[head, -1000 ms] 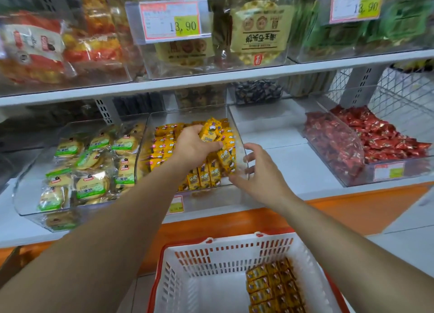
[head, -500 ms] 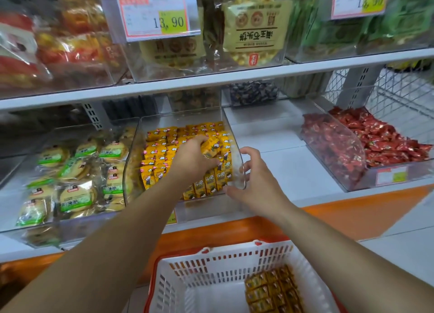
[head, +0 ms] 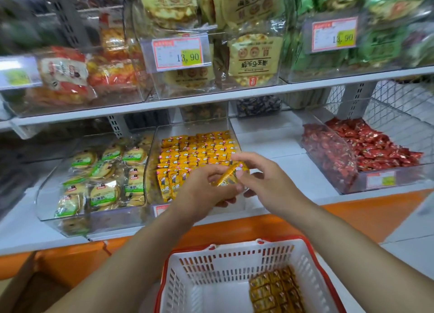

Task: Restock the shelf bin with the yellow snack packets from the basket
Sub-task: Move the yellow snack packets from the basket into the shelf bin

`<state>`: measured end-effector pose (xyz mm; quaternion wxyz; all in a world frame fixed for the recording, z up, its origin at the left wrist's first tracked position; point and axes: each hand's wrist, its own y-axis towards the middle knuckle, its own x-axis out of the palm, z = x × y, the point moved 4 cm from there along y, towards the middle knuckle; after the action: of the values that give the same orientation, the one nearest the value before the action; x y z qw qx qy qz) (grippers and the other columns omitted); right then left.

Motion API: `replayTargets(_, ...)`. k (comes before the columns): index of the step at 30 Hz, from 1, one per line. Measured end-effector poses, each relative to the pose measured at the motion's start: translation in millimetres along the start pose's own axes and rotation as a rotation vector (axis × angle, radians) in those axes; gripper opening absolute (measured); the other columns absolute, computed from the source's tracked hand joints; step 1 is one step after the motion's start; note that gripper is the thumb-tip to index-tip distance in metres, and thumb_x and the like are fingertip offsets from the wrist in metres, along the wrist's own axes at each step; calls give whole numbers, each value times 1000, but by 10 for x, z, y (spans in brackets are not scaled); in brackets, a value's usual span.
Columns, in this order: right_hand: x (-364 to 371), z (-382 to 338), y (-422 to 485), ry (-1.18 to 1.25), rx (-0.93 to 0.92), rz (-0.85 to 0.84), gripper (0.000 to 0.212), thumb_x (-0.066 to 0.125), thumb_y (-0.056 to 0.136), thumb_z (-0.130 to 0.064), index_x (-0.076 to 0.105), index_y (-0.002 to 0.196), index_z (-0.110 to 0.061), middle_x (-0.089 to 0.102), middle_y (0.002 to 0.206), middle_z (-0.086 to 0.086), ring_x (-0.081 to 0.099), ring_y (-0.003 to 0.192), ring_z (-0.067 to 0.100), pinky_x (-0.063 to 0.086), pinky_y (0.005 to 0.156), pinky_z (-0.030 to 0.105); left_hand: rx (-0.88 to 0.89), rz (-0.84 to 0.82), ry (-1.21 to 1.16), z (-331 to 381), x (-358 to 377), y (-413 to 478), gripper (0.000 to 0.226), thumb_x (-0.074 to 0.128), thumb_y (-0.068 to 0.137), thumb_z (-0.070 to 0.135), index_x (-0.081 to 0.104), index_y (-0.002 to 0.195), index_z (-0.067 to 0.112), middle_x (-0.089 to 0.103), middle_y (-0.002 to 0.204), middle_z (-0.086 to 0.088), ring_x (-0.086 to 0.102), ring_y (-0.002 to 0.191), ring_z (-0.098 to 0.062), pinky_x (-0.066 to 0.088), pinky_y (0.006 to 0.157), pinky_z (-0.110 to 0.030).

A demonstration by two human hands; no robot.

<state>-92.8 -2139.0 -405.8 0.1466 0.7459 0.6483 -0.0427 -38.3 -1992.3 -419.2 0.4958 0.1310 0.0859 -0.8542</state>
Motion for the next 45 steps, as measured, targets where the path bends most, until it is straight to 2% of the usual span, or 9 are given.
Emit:
replayTargets(7,-228,21,-128,67,86,26,14,69,91,-16,69,102,-25,70,106,7,70,81,21,57,75,36,-61,156,-215,-1,-49,-118,58,91,65,20,65,117,17,74,103,-7,78,74,-22,60,61,-24)
replayTargets(12,-225,109,-92,-20,79,-14,14,71,90,-25,64,102,-23,73,84,0,71,82,23,55,77,43,-24,228,-149,-22,-40,-95,51,90,72,27,60,113,27,74,66,9,67,59,3,47,49,-9)
replayTargets(16,-147,177,-29,-139,13,-80,12,72,89,-34,62,94,-29,73,74,-4,66,69,11,47,68,32,-32,267,-203,-75,-86,-36,64,85,78,25,49,131,16,74,94,-21,73,75,-17,55,57,-17)
replayTargets(22,-124,322,111,-352,-90,68,4,67,89,-35,64,87,-35,68,90,-17,63,80,1,49,70,22,-18,326,-178,-160,-239,66,60,85,80,19,55,132,21,68,107,-14,75,82,-19,62,68,-31)
replayTargets(26,-143,564,237,-369,78,178,44,72,86,-42,51,123,-33,59,111,-14,63,82,4,50,73,27,-35,405,-105,-175,-361,281,50,86,80,20,58,120,30,64,111,-22,71,96,-39,61,79,-56)
replayTargets(30,-7,695,320,-391,95,47,81,79,76,-49,37,142,-28,54,126,-6,64,101,15,55,88,40,7,422,47,-131,-373,611,51,89,76,30,56,115,35,66,112,-4,69,95,-26,61,70,-37)
replayTargets(33,-1,753,374,-420,70,86,82,81,75,-48,36,141,-28,53,124,-6,63,101,16,56,86,40,5,377,96,-165,-310,862,52,91,73,28,57,112,32,60,120,1,62,101,-20,54,65,-24)
replayTargets(37,1,863,422,-442,62,76,78,82,75,-46,36,136,-34,50,114,-11,61,91,8,52,74,27,34,342,144,-277,-206,1071,49,91,74,21,57,110,26,52,101,16,55,82,-1,44,48,-8)
replayTargets(45,26,971,492,-396,81,58,72,85,70,-50,35,121,-45,53,104,-19,62,82,2,45,63,19,82,304,311,-449,-161,1238,48,86,80,23,50,109,35,53,92,19,60,66,-1,58,54,-29)
